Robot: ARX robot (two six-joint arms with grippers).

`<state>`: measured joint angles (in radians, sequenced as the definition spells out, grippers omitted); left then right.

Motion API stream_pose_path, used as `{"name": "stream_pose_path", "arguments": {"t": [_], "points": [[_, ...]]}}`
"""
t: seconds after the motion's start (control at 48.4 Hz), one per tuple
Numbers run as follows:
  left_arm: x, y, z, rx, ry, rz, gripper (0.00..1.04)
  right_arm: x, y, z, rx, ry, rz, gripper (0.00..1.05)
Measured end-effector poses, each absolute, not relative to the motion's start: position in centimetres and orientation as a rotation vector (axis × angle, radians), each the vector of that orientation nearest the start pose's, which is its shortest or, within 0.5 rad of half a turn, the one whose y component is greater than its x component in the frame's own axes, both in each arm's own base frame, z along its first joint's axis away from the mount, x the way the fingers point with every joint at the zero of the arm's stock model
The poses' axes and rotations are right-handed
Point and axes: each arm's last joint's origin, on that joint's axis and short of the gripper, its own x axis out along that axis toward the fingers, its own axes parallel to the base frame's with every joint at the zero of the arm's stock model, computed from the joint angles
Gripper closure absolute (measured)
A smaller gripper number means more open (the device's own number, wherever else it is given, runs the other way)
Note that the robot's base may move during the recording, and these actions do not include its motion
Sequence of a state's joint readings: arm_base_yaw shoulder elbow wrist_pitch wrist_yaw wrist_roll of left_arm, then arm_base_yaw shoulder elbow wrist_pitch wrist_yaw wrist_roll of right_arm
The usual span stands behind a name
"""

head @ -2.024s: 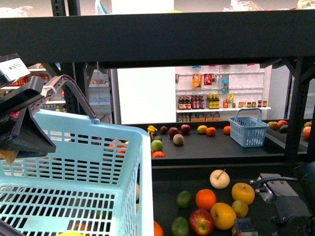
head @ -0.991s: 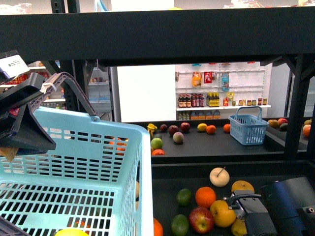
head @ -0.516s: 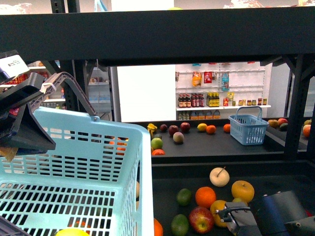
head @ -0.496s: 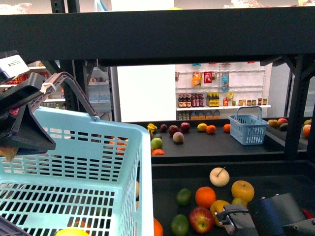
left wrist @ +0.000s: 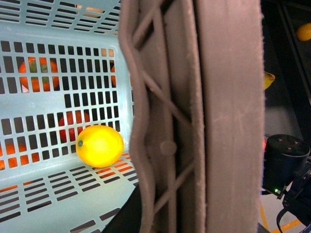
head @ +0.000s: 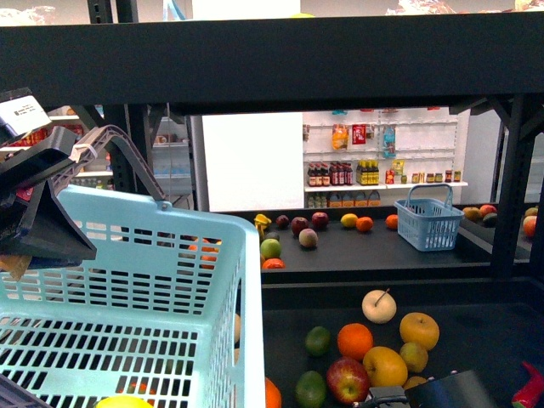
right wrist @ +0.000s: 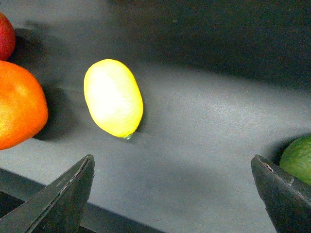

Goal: Pick lemon from shelf

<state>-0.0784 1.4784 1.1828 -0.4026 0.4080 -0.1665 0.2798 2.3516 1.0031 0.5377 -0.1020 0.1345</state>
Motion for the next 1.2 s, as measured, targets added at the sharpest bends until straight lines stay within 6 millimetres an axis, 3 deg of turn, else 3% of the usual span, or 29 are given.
{"name": "stream_pose_path", "arguments": {"t": [0.372,1.198], "points": [[31.8,-3.6,29.2,-0.272,0.734,-0.408,0.89,37.4,13.1,-2.2,0.034,0.84,0.363,0.08],[31.8,-3.6,29.2,-0.273,0.734,-0.408,0.89,39.6,16.0,-4.4,-0.021,0.815,0.431,0.08]]}}
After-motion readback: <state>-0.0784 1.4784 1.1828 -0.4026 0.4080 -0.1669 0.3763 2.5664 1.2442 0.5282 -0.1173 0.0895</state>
